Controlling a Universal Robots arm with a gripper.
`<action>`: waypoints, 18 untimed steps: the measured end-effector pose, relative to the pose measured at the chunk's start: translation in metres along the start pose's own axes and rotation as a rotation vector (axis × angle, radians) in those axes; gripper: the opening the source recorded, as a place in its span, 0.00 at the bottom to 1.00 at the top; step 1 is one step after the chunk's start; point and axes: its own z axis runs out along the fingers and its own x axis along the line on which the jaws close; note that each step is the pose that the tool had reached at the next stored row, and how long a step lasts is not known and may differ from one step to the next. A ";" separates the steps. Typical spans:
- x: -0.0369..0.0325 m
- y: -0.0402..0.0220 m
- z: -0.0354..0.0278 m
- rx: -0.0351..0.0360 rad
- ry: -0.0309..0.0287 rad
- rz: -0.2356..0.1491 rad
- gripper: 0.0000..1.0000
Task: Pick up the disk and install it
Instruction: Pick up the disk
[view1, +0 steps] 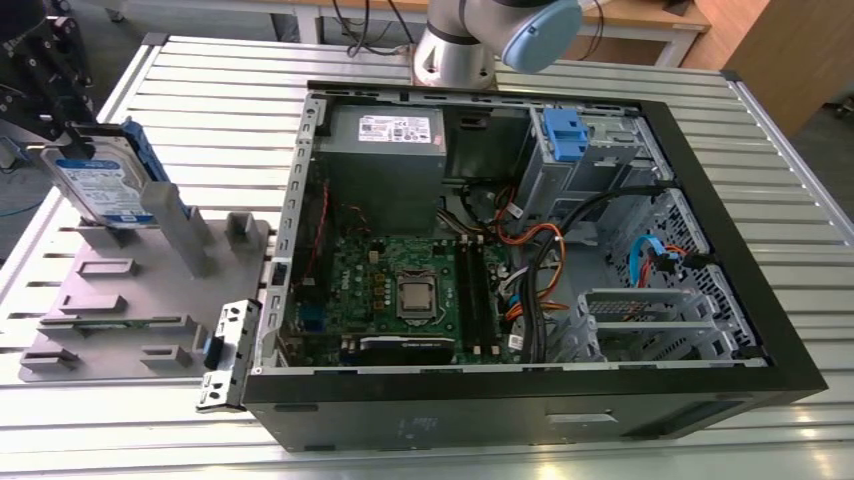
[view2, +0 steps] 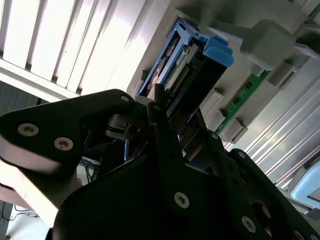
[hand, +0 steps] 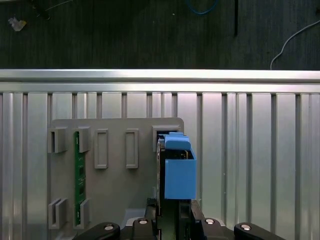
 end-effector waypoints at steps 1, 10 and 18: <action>0.0000 0.0000 0.0000 0.0000 0.0000 0.000 0.35; -0.0002 -0.0002 -0.0184 0.0000 0.0000 0.000 0.35; -0.0005 -0.0006 -0.0447 0.0001 0.0000 0.000 0.35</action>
